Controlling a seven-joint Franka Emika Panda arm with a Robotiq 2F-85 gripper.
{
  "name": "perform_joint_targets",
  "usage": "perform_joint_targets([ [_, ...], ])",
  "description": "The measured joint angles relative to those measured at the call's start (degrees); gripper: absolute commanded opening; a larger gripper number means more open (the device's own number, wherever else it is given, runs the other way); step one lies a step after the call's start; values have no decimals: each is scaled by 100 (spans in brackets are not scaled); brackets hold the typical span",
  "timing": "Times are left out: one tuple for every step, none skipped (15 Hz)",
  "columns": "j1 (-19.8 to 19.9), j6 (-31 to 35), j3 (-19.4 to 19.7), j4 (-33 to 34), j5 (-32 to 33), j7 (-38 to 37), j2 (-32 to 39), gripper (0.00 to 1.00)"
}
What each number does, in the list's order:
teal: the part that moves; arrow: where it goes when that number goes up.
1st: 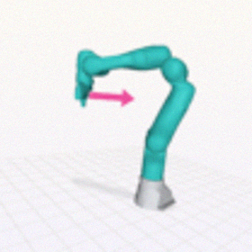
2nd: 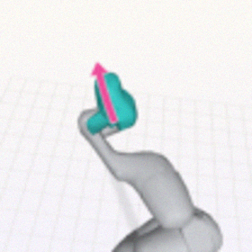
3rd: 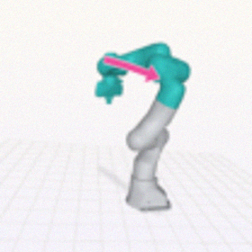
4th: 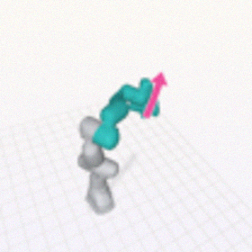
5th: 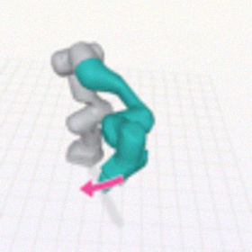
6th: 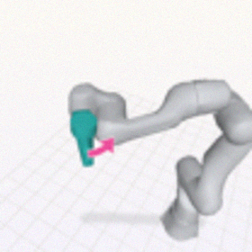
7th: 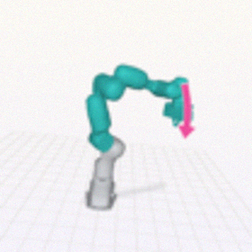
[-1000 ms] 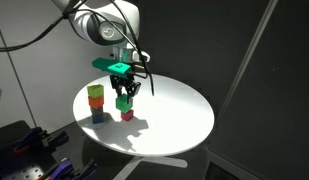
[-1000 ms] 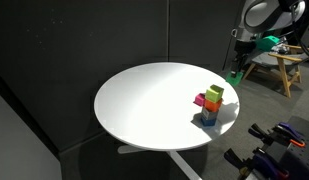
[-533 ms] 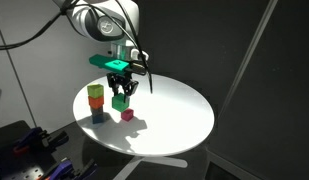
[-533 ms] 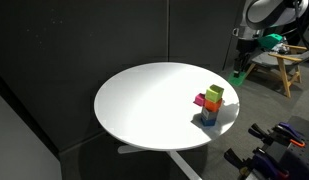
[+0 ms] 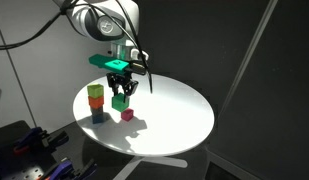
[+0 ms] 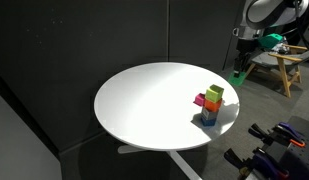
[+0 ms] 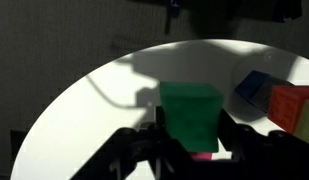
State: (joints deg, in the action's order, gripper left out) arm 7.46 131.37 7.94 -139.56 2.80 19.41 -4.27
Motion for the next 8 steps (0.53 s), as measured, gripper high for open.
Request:
perform_joint_targets([
  [0,0,0,0,0,0,0,52],
  [0,0,0,0,0,0,0,52],
  [0,0,0,0,0,0,0,52],
  [0,0,0,0,0,0,0,52],
  [0,0,0,0,0,0,0,27],
  [0,0,0,0,0,0,0,27],
  [0,0,0,0,0,0,3,27],
  [0,0,0,0,0,0,7,27],
])
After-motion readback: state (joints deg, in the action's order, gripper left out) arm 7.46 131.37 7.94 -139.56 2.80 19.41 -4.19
